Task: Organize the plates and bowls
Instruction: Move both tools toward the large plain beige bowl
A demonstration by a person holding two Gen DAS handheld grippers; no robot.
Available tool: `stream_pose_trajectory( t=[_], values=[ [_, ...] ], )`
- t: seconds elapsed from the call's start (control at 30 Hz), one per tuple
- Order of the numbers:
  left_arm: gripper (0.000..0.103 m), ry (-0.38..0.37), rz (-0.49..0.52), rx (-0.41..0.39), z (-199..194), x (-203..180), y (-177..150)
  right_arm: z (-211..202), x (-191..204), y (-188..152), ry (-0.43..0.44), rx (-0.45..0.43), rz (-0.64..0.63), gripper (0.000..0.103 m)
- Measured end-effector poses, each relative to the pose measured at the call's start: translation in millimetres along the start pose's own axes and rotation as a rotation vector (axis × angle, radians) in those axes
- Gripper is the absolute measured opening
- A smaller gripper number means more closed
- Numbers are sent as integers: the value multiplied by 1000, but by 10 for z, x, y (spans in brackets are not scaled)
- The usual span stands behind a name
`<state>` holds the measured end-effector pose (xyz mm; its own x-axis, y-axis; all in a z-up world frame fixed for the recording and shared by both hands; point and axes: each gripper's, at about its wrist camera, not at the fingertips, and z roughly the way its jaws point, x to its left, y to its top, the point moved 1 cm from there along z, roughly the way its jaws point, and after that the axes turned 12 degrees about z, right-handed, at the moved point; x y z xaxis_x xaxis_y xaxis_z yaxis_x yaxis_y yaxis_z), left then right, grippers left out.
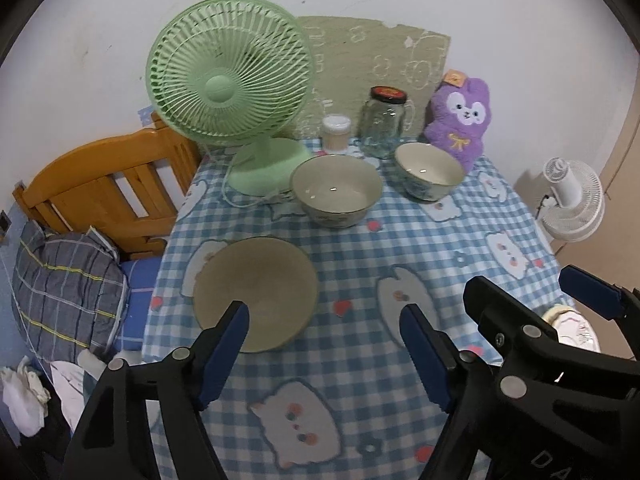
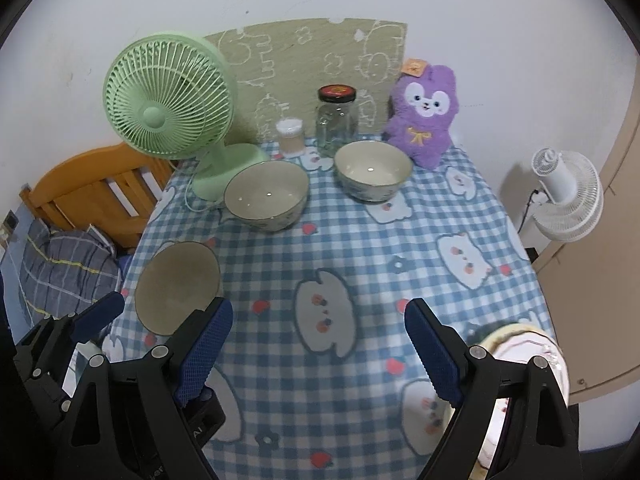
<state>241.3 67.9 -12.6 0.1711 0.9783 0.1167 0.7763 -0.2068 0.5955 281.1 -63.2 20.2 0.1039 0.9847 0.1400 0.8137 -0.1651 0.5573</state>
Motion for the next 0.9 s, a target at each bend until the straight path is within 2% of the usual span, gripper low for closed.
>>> stream_pose_trajectory(
  t=[0.2, 0.53, 0.67, 0.9],
  values=[
    [73, 23, -15, 59, 233, 231, -47, 242, 251, -23, -1, 24, -18, 86],
    [59, 6, -40, 103, 542, 572, -126, 587, 553, -73, 7, 78, 3, 82],
    [58, -4, -56, 121, 643, 685, -166, 700, 665, -92, -1, 82, -18, 81],
    [55, 26, -73, 147, 813, 851, -220, 931, 803, -124, -4, 119, -23, 69]
  ],
)
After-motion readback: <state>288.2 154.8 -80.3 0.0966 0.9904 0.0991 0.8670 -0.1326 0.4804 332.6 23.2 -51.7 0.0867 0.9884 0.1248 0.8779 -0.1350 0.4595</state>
